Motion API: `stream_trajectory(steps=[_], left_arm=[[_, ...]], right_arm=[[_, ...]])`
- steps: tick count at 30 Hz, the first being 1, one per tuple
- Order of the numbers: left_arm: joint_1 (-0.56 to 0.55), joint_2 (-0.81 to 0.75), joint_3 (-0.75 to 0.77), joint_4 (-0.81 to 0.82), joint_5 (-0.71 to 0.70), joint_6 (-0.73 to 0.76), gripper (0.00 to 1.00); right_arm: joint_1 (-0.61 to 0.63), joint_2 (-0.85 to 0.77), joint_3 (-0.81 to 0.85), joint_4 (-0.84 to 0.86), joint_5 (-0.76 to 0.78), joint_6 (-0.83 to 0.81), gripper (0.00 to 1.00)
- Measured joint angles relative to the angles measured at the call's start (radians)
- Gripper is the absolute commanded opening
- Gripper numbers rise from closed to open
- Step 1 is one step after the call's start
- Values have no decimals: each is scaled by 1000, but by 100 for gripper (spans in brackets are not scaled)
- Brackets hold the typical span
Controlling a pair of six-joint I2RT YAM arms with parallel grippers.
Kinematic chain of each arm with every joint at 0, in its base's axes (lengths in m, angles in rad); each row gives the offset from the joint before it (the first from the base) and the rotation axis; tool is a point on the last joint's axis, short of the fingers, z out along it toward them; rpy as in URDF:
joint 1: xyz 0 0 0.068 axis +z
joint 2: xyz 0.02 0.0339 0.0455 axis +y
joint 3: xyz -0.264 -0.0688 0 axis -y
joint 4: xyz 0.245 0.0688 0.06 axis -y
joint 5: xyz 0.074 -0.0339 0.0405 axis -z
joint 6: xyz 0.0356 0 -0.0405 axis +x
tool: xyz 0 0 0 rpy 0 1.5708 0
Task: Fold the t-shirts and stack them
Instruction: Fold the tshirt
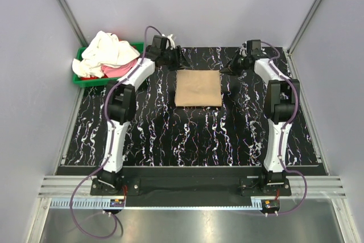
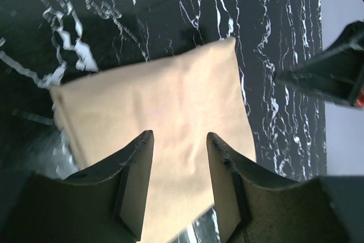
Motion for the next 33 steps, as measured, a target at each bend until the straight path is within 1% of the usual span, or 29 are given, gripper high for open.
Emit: stream_trajectory(steps=[5,10,17,21,24,26,27,30,33], left_arm=[[-10,150,104,34,13,-8,47],[5,271,150,65,27,-50,48],[23,278,171,150,70,-109,50],[25,249,158,155,98,-126,50],[22,157,70,161,121,-133,49],[18,69,-22,172,124,-128,50],[15,0,-93,172,124,-121,50],[0,-146,-254,196,124,-101,50],[-20,-225,-392,236,116,-85,49]], right_arm=[[29,-37,-143,150,-59,32,20],[39,-37,-275,222,-75,37,17],[22,-37,-299,251,-76,23,17],[21,-90,-327,260,-80,24,17],[32,-174,-399,277,-96,35,17],[44,-217,-451,303,-116,44,17],[53,-236,-486,323,-124,50,17],[70,-247,-569,360,-142,53,17],[72,-236,-641,365,-142,50,17]])
